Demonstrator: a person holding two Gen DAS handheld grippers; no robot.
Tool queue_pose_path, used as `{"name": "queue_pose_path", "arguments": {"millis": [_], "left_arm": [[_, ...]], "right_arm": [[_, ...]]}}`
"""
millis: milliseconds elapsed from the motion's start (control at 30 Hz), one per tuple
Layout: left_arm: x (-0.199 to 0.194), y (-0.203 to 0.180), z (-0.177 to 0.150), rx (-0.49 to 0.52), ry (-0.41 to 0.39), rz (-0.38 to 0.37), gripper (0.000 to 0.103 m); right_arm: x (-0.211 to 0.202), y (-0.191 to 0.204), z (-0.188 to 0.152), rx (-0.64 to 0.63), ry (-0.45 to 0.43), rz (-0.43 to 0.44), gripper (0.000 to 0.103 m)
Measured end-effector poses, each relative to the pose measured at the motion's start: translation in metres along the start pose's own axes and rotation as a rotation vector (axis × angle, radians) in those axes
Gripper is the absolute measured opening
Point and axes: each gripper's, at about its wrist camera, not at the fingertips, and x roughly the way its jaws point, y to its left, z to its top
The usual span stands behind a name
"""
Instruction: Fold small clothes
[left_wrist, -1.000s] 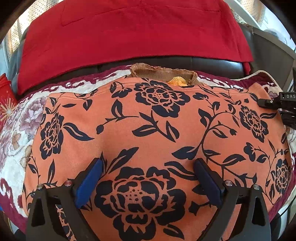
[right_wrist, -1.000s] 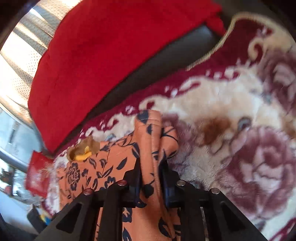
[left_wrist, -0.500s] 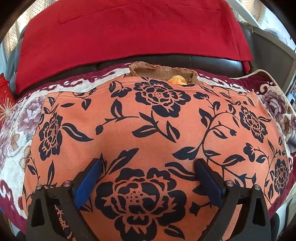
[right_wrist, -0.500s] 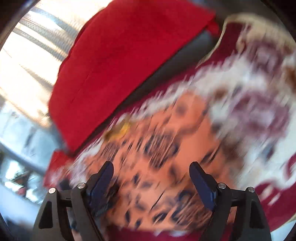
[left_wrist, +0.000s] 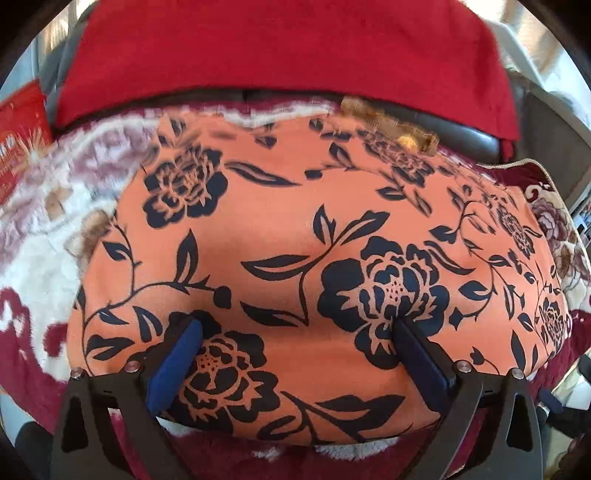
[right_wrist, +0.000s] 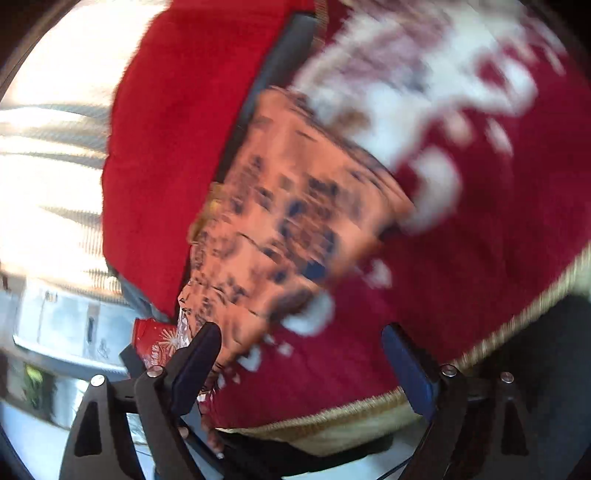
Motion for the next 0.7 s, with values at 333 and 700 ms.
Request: {"name": "queue_pose_path", "arguments": {"millis": [333,700], "left_arm": [[0.001,-0.019,0.004,0.031,0.067,0.024,0.103],[-0.045,-0.047,0.031,0.041,-0.173,0.015,0.102]], "right_arm": [[0.003,-0.004,0.035,0.064,-0.089,0.103,0.091],[-0.004,0.03,0.021,-0.203,-0.18,-0.18,0.016]]}}
